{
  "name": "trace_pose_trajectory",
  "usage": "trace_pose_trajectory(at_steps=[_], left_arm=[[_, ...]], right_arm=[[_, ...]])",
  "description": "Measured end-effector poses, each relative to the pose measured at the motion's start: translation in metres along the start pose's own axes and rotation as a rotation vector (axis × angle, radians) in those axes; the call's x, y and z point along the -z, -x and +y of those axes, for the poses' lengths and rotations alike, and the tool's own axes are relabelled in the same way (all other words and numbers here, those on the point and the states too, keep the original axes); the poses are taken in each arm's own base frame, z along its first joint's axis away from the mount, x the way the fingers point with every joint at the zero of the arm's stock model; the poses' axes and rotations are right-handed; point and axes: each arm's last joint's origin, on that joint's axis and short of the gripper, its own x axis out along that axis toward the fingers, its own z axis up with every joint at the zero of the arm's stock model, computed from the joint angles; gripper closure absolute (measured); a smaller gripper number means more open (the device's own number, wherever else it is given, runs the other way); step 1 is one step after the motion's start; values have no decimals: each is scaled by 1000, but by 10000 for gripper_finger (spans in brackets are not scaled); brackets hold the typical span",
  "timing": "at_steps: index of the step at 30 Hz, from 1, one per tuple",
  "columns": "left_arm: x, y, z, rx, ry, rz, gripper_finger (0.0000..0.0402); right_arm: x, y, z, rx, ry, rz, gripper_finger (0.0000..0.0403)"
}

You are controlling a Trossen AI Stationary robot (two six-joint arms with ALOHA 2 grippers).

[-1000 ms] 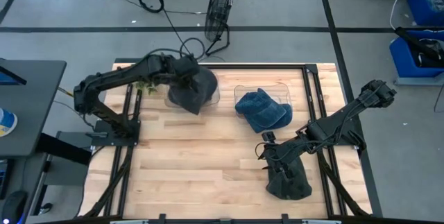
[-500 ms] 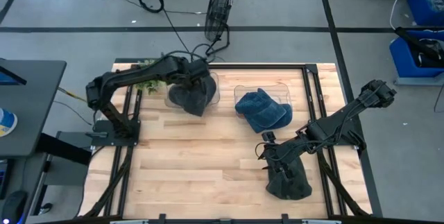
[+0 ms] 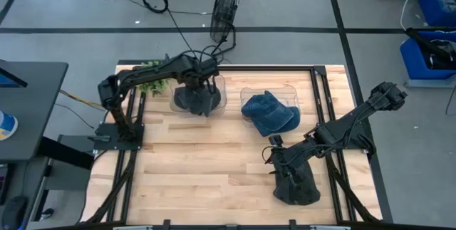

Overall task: Pick & Place hat
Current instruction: Put the left black cap into the left transparent bin, then put the black cap into the left transparent bin

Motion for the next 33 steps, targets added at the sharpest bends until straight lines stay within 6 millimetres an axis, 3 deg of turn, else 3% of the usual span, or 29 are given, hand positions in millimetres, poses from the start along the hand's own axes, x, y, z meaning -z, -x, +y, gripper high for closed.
trace_pose_trajectory(at_steps=[11,16,24,33], left_arm=[[0,0,0,-6,-32,-2,261],[6,9,-5,-2,-50,-3,238],[17,54,-6,50,9,-138,252],[37,123,-15,184,26,-396,270]], right_arm=[[0,0,0,0,0,-3,224],[0,0,0,0,-1,-1,224],[0,8,-1,3,-10,78,224],[25,8,11,-95,-51,299,224]])
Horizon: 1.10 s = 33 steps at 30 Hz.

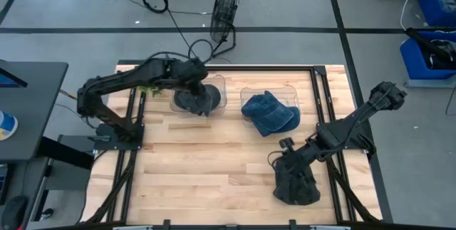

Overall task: Pick & Place hat
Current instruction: Put the black cap into the left transparent bin

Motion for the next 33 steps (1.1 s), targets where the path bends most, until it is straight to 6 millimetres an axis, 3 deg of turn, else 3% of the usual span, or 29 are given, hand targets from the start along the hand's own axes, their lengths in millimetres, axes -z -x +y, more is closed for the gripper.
trace_pose_trajectory(at_steps=[5,14,20,28,33], left_arm=[[6,21,-11,8,-30,-73,271],[13,28,-26,13,-62,-93,271],[16,30,-33,5,-84,-107,271],[16,32,-35,-12,-90,-126,271],[16,32,-35,-11,-90,-126,271]], right_arm=[[5,-17,11,-86,34,-67,224],[39,-55,7,-9,39,-32,224],[42,-59,10,-125,-42,-16,224],[41,-59,9,-87,-44,-29,226],[45,-62,8,-81,-44,-14,246]])
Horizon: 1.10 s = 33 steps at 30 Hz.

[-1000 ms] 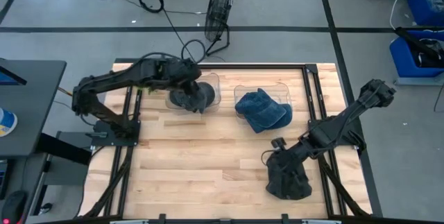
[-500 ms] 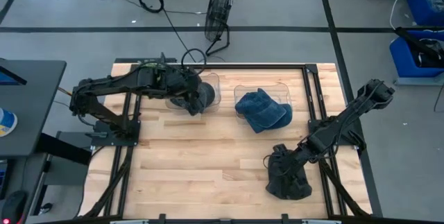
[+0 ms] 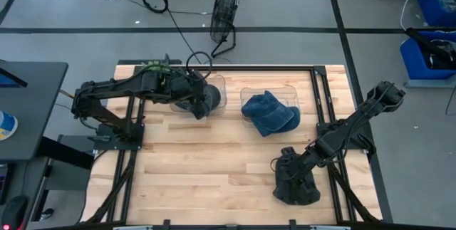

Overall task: Pick & Place hat
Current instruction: Put the black cap into the left transparent bin

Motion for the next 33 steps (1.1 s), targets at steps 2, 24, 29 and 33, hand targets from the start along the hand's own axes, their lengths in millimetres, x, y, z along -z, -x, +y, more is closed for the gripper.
trace_pose_trajectory(at_steps=[2,24,29,33], left_arm=[[0,0,0,0,0,0,271],[0,0,0,0,25,2,271],[0,0,0,-1,26,2,271],[1,0,-2,3,14,0,271]], right_arm=[[3,-2,-1,6,-1,8,262],[-53,31,1,260,235,-315,396],[-91,70,-3,535,348,-449,398],[-110,90,-23,700,344,-508,400]])
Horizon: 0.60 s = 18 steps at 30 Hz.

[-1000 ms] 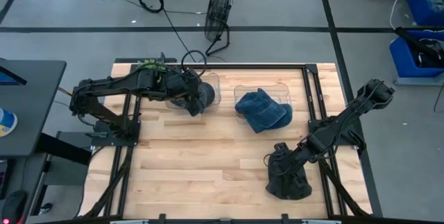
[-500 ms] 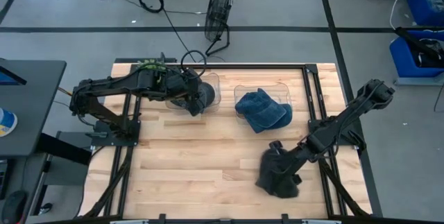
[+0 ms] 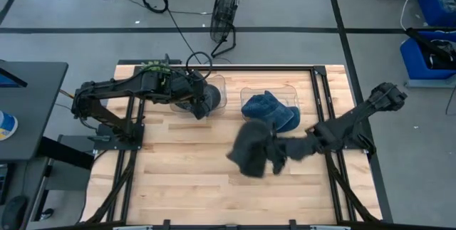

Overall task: Pick & Place hat
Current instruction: Put the black cap into the left transparent bin

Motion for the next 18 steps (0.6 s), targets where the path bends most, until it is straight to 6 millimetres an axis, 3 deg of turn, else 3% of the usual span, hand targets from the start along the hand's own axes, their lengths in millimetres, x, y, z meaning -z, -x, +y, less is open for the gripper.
trace_pose_trajectory(at_steps=[5,11,18], left_arm=[[2,4,-7,-26,-52,-23,271],[6,9,-14,-57,-84,-50,271],[10,35,-11,-109,-125,-143,271]], right_arm=[[8,-19,-41,90,-9,5,400],[17,-34,-105,295,-228,-97,400],[49,-54,-159,227,-379,-182,401]])
